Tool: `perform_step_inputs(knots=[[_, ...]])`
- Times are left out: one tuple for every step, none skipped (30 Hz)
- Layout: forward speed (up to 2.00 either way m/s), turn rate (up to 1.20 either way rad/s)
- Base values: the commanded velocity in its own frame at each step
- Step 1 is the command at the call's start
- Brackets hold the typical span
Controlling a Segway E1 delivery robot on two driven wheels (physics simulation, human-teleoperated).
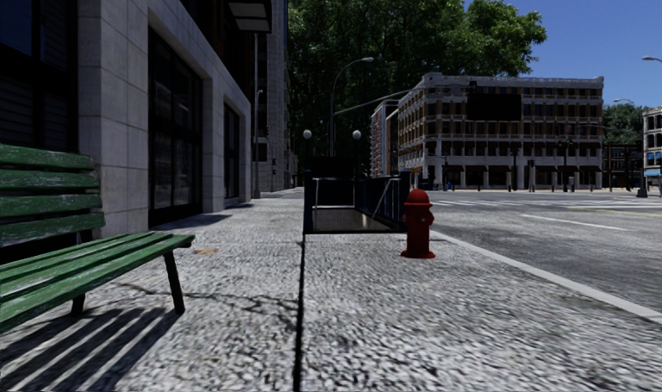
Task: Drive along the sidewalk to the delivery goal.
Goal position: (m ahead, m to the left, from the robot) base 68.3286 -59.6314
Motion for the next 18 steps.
perform_step_inputs(knots=[[1.65, 0.00], [1.65, 0.00], [1.65, 0.00], [1.65, 0.00], [1.65, 0.00], [1.65, 0.00], [1.65, 0.00], [1.65, 0.00], [1.65, 0.00], [1.65, 0.00], [1.65, 0.00], [1.65, 0.00], [1.65, 0.00], [1.65, 0.00], [1.65, 0.00], [1.65, 0.00], [1.65, 0.00], [1.65, 0.00]])
